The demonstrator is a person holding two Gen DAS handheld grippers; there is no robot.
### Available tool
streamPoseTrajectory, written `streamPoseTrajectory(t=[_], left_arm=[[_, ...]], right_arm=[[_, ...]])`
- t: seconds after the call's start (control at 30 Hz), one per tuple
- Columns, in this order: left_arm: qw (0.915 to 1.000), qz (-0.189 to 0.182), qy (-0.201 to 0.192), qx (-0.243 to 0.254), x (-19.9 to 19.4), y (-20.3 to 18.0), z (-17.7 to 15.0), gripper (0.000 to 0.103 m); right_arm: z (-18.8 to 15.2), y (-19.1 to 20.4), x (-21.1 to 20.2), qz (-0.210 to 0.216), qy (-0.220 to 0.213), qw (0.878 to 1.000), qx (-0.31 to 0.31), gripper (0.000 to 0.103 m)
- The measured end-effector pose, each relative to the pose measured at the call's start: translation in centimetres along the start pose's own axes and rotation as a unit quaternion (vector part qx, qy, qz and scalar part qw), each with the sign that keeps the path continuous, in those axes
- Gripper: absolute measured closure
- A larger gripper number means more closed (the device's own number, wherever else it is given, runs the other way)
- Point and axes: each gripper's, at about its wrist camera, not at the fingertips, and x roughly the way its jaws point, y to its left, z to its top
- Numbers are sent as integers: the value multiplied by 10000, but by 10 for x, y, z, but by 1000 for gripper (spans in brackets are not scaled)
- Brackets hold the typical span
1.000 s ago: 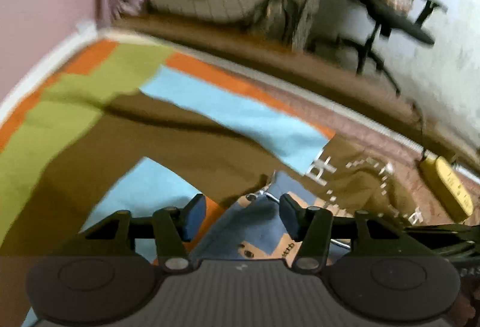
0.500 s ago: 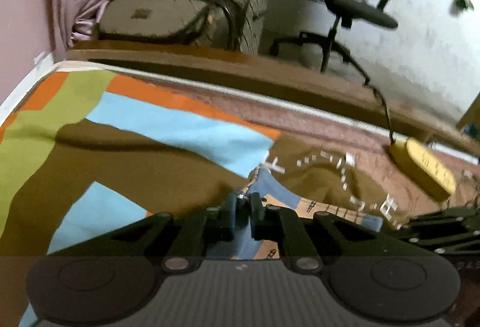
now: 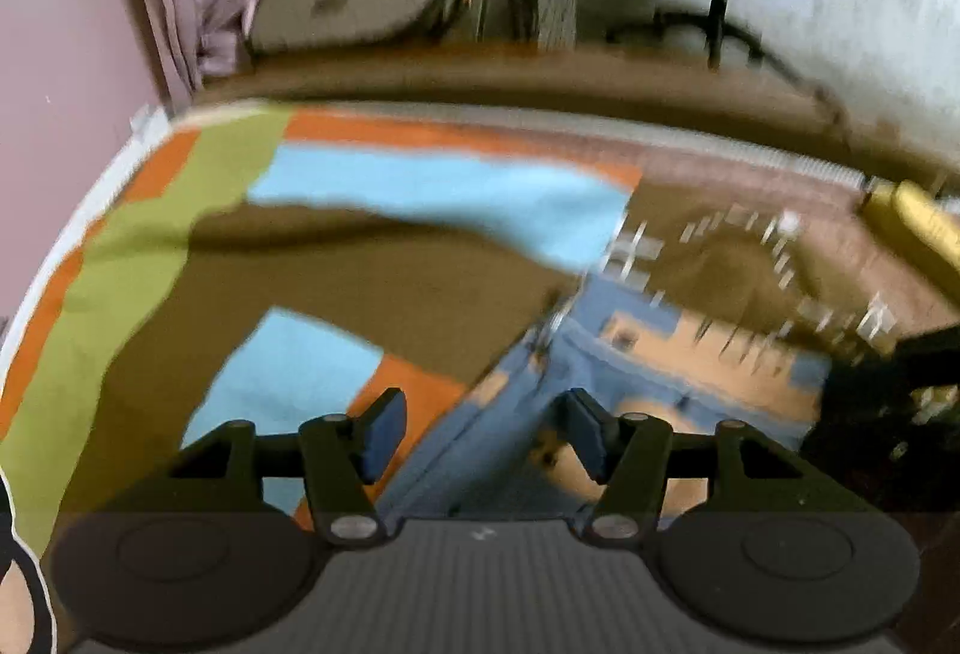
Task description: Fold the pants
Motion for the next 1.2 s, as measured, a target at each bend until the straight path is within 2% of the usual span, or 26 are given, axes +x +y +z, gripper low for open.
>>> streamPoseTrajectory(t=[0.03,0.2,0.23,0.27,0.33,0.43,0.47,0.57,0.6,0.7,0.73,0.77,0.9,1.03,1.13,1.2], left_arm=[[10000,42,90,12,5,0,0,38],[9999,106,-2,96,6,-3,-4,37],[9999,95,-13,91,6,-2,-6,37],[9999,87,-22,75,6,-1,-7,37],[9999,94,-41,21,5,1,-8,37],[9998,144,-139,-78,3,1,-7,37],[9997,176,-165,-100,3,1,-6,35],[9989,332,-247,-209,-3,2,-8,34],[9984,400,-287,-269,-9,4,-10,34],[9963,684,-430,-295,-45,13,-23,34],[9955,778,-471,-273,-62,18,-32,31],[9947,859,-505,-266,-81,24,-44,27],[9895,1324,-419,-406,-144,64,-106,20],[9772,1880,-78,-982,-168,124,-170,22],[9674,1901,106,-1670,-173,171,-205,25],[9626,1657,162,-2135,-173,193,-219,25]], right_arm=[[3,-2,3,62,68,9999,122,53],[12,-18,14,391,349,9960,721,57],[12,-17,15,367,344,9962,716,66],[12,-17,15,251,323,9971,634,89],[9,-15,12,122,188,9985,507,93],[8,2,-1,-108,-266,9996,-77,94],[8,8,-2,-208,-273,9990,-277,94],[1,7,13,-381,84,9977,-554,89],[-1,5,10,-337,15,9977,-589,87],[-5,17,-3,-445,-283,9924,-1111,64],[-5,24,-8,-516,-452,9879,-1394,50],[-5,30,-12,-554,-568,9832,-1642,43],[5,65,-3,-311,-764,9579,-2751,35],[23,113,52,758,166,9402,-3317,38],[23,163,97,1353,649,9083,-3906,41],[19,189,119,1674,967,8868,-4197,42]])
